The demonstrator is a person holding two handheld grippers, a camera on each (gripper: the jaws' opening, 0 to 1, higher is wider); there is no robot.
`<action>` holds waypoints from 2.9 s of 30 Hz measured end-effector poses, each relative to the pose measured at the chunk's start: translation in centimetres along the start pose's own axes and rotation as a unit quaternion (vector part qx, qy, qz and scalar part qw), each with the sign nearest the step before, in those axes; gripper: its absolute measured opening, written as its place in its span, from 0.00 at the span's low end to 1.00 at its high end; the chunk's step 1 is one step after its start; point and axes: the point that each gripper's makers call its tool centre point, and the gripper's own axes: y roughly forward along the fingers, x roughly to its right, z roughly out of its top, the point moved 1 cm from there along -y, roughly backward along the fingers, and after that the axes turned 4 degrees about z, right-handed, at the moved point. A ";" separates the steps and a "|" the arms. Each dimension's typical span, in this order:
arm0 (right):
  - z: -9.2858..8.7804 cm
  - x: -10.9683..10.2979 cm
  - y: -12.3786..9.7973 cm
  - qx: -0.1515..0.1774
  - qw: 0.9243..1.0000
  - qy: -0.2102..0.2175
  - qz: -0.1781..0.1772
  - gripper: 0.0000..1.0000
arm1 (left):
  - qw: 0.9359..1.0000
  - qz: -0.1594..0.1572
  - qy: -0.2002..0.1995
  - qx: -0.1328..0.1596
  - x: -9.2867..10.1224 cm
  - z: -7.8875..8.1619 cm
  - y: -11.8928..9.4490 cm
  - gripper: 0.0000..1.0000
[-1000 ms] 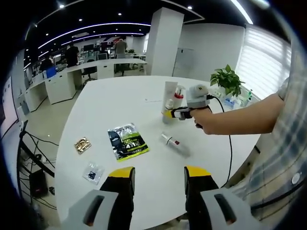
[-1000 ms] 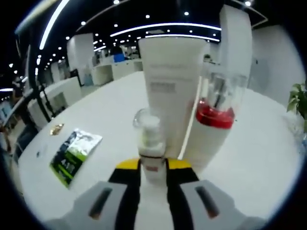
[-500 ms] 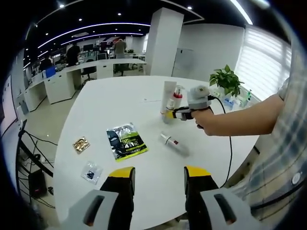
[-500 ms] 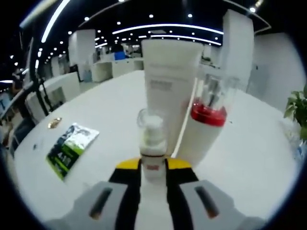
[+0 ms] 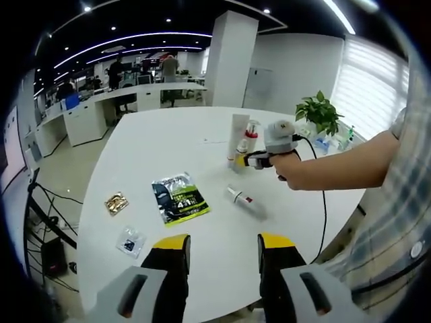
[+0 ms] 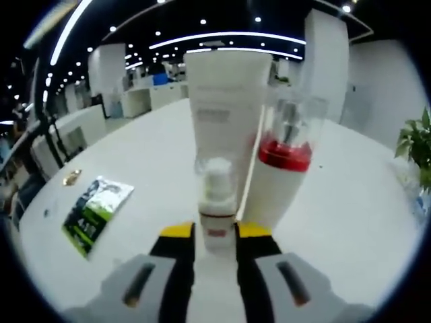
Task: Arrange the skincare products in the storage area until every visible bottle or jar stands upright without overlapping.
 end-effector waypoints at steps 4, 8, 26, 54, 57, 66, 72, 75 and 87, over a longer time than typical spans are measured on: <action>-0.7 -0.3 0.1 -0.008 1.000 -0.001 0.003 0.21 | 1.000 0.000 0.001 0.000 0.0 0.0 0.0 0.41; -0.9 -0.3 0.0 -0.011 1.000 0.008 0.005 0.21 | 1.000 -0.001 0.002 0.000 0.0 0.1 0.1 0.41; -3.1 -4.2 -4.2 -0.003 0.996 0.038 0.084 0.36 | 1.000 -0.015 -0.008 0.007 0.7 0.3 1.2 0.40; -9.7 -9.4 -6.6 -0.161 0.974 -0.051 0.151 0.31 | 0.993 -0.063 -0.088 0.053 1.5 1.5 2.8 0.40; -10.0 -9.5 -6.5 -0.175 0.971 -0.064 0.149 0.29 | 0.991 -0.074 -0.092 0.056 1.9 1.6 2.9 0.40; -10.8 -9.4 -6.1 -0.206 0.963 -0.099 0.146 0.21 | 0.988 -0.084 -0.108 0.064 1.7 1.6 3.0 0.40; -10.6 -9.4 -5.9 -0.207 0.960 -0.110 0.152 0.20 | 0.985 -0.090 -0.127 0.069 1.3 1.2 2.9 0.40; -10.5 -9.3 -6.0 -0.210 0.960 -0.090 0.160 0.19 | 0.983 -0.093 -0.142 0.072 1.2 1.1 2.9 0.40; -6.9 -11.1 -7.9 -0.151 0.966 -0.058 0.201 0.18 | 0.970 -0.106 -0.206 0.076 0.6 0.5 3.3 0.41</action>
